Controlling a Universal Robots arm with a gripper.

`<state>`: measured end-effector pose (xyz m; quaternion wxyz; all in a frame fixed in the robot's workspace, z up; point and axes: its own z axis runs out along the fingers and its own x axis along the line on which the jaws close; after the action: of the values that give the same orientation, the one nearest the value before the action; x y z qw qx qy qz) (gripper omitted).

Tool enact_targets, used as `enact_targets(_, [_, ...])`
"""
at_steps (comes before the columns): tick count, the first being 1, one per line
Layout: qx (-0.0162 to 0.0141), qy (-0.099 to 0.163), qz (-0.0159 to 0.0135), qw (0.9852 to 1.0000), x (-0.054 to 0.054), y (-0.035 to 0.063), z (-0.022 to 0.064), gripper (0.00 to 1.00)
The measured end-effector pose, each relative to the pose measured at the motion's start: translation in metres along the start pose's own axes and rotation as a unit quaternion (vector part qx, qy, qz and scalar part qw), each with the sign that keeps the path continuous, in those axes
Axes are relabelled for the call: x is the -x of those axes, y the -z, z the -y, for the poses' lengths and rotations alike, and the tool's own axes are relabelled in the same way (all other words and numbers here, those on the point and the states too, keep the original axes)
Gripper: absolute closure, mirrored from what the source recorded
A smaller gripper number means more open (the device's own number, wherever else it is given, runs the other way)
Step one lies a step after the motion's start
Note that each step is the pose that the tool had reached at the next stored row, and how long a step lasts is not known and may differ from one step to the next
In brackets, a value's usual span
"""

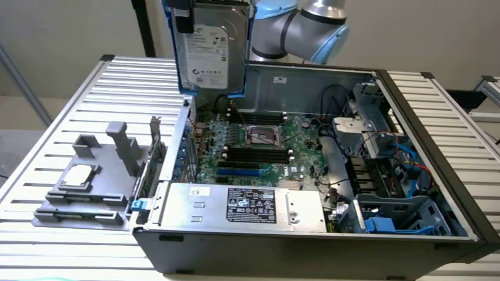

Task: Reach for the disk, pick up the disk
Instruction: 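Pick up the disk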

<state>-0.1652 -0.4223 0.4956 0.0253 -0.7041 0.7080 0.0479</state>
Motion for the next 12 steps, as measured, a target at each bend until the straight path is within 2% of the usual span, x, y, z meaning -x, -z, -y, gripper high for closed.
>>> enact_targets(4, [0.0023, 0.0, -0.0004, 1.0, -0.006, 0.0012, 0.0179, 0.67])
enact_targets(6, [0.0031, 0.0, -0.002, 1.0, -0.009, 0.0019, 0.0251, 0.67])
enact_targets(8, [0.0032, 0.0, -0.0034, 1.0, -0.012, 0.0024, 0.0295, 0.67])
enact_targets(12, [0.0032, 0.0, -0.0035, 1.0, -0.021, 0.0037, 0.0387, 0.67])
